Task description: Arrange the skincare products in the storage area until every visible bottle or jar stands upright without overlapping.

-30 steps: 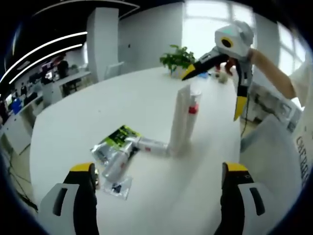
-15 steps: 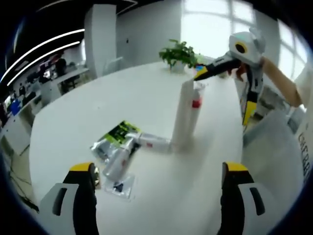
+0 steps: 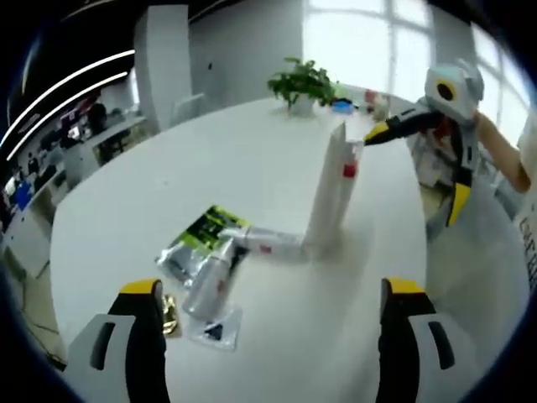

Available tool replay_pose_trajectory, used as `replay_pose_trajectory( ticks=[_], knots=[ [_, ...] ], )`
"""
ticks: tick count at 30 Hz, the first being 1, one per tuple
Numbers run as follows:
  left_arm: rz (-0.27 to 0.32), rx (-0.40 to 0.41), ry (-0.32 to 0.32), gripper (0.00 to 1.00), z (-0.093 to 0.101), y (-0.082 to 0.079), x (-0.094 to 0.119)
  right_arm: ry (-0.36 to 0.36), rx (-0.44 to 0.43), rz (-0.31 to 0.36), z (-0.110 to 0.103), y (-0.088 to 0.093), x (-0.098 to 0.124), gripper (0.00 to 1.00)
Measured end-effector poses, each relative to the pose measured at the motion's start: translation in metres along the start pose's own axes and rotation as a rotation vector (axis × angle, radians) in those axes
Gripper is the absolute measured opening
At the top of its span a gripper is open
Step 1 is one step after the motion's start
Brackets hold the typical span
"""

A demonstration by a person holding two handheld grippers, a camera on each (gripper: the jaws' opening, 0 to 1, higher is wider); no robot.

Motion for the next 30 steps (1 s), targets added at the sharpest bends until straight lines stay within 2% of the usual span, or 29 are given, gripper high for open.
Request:
replay_pose_trajectory(
  ticks=[7, 18, 21, 26, 30],
  knots=[
    [-0.025, -0.009, 0.024, 0.99, 0.000, 0.002, -0.006, -0.022, -0.041, 0.039, -0.012, 0.004, -0.001, 0.78],
    [-0.063, -0.038, 0.031, 0.99, -0.014, 0.005, -0.020, -0.061, -0.066, 0.102, -0.022, -0.001, -0.008, 0.51],
    [-0.090, -0.035, 0.041, 0.95, -0.021, 0.007, -0.029, -0.068, -0.066, 0.103, -0.024, 0.000, -0.009, 0.48],
    [-0.107, -0.046, 0.045, 0.94, -0.025, 0.009, -0.036, -0.070, -0.049, 0.117, -0.026, 0.002, -0.011, 0.42],
    [-0.127, -0.057, 0.044, 0.90, -0.029, 0.011, -0.043, -0.087, -0.059, 0.108, -0.028, 0.004, -0.013, 0.47]
  ],
)
Point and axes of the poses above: the point that each gripper's makers call its tool centre point, and the gripper's own axes: x roughly backward along the fingers, z roughly to its right, y roughly out of its underside, the point moved 5 cm from there along x, roughly backward along the fingers, and after that the axes turned 2 degrees about -y, right-handed, at the moved point
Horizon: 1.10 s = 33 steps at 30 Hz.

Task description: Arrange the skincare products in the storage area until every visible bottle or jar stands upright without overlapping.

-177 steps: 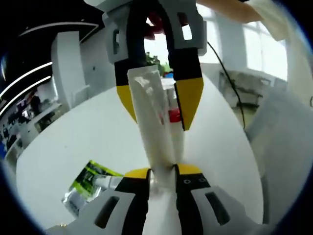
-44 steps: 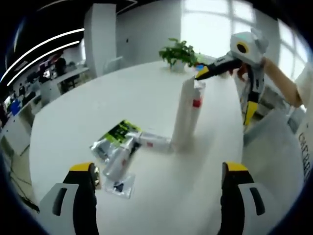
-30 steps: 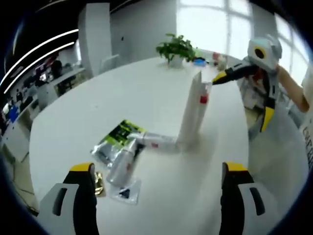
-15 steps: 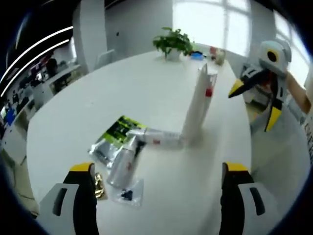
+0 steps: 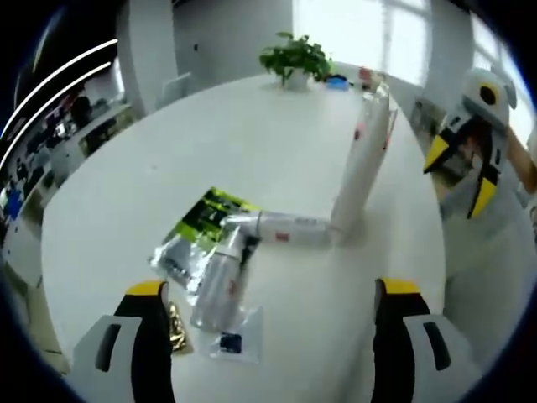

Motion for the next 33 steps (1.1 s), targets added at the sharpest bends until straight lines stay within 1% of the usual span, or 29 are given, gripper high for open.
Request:
replay_pose_trajectory(
  ticks=[1, 3, 5, 7, 11, 14, 18, 20, 22, 23, 28, 33],
  knots=[
    [-0.002, 0.000, -0.003, 0.88, -0.001, 0.000, -0.001, -0.001, 0.004, -0.002, 0.000, 0.001, -0.001, 0.48],
    [-0.006, 0.009, -0.003, 0.87, -0.005, 0.000, -0.006, -0.004, 0.004, -0.007, -0.001, 0.002, -0.001, 0.50],
    [-0.014, 0.013, 0.002, 0.85, -0.009, 0.000, -0.010, -0.006, -0.010, 0.000, -0.001, 0.003, -0.002, 0.52],
    [-0.024, 0.006, 0.003, 0.80, -0.010, 0.001, -0.013, 0.001, -0.019, 0.017, 0.000, 0.002, -0.003, 0.49],
    [-0.035, 0.007, 0.005, 0.71, -0.015, 0.001, -0.020, -0.004, -0.027, 0.019, 0.002, 0.004, -0.004, 0.48],
    [-0.038, -0.001, -0.008, 0.63, -0.018, 0.000, -0.022, -0.010, -0.032, 0.029, 0.001, 0.004, -0.005, 0.45],
    [-0.050, -0.015, -0.023, 0.55, -0.025, -0.001, -0.031, -0.014, -0.045, 0.031, 0.001, 0.006, -0.006, 0.43],
    [-0.063, -0.025, -0.027, 0.51, -0.028, -0.001, -0.036, -0.020, -0.057, 0.035, 0.000, 0.007, -0.007, 0.43],
    [-0.071, -0.061, -0.045, 0.47, -0.030, 0.000, -0.039, -0.020, -0.061, 0.037, 0.000, 0.007, -0.007, 0.42],
    [-0.076, -0.063, -0.049, 0.44, -0.030, 0.000, -0.042, -0.017, -0.060, 0.033, 0.001, 0.008, -0.007, 0.42],
    [-0.106, -0.070, -0.046, 0.37, -0.037, 0.002, -0.049, -0.018, -0.063, 0.042, 0.002, 0.008, -0.006, 0.39],
    [-0.128, -0.074, -0.046, 0.32, -0.038, 0.008, -0.054, -0.027, -0.067, 0.058, -0.001, 0.007, -0.008, 0.35]
  ],
)
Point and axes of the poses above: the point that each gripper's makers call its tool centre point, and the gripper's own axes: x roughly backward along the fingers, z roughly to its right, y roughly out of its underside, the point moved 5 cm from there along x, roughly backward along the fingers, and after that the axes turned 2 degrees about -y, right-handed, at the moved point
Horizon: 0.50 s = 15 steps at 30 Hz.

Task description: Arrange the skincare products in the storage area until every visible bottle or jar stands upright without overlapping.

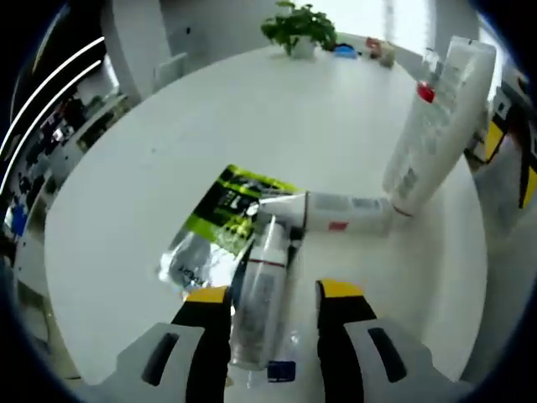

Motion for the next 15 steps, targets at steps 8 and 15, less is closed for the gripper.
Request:
replay_pose_trajectory(
  ticks=[8, 15],
  knots=[
    [-0.022, -0.026, -0.013, 0.25, 0.0013, 0.0006, 0.0000, -0.008, -0.022, 0.003, 0.0007, 0.0003, 0.0004, 0.34],
    [-0.061, -0.067, -0.010, 0.19, -0.0036, 0.0050, -0.0072, -0.018, -0.021, -0.008, 0.0006, -0.0004, -0.0019, 0.34]
  ],
)
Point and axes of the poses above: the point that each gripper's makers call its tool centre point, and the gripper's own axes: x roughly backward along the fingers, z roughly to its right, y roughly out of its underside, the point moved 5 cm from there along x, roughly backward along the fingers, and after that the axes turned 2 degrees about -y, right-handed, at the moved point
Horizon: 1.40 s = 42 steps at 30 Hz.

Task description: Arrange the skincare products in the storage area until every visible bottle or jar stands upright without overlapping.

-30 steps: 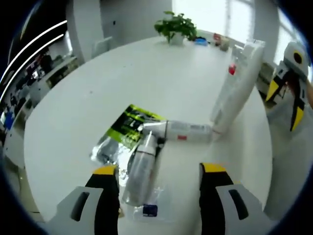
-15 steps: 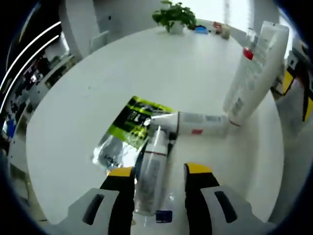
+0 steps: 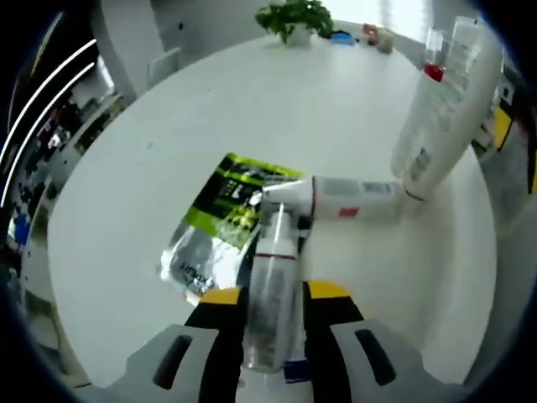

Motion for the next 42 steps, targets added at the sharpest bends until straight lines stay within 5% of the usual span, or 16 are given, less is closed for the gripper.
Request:
replay_pose_trajectory(
  ticks=[10, 19, 32, 42],
  knots=[
    [0.010, -0.043, 0.021, 0.17, 0.000, 0.001, -0.003, -0.005, -0.012, -0.002, -0.001, 0.001, -0.002, 0.32],
    [0.033, -0.033, -0.027, 0.16, 0.001, 0.001, -0.002, -0.010, -0.023, 0.016, -0.004, 0.002, -0.005, 0.32],
    [0.188, 0.061, -0.056, 0.16, 0.019, -0.008, 0.040, -0.047, -0.031, 0.047, -0.012, 0.005, -0.008, 0.28],
    [0.298, 0.089, -0.064, 0.16, 0.062, -0.008, 0.086, -0.049, -0.068, 0.073, -0.016, -0.003, -0.010, 0.25]
  ],
)
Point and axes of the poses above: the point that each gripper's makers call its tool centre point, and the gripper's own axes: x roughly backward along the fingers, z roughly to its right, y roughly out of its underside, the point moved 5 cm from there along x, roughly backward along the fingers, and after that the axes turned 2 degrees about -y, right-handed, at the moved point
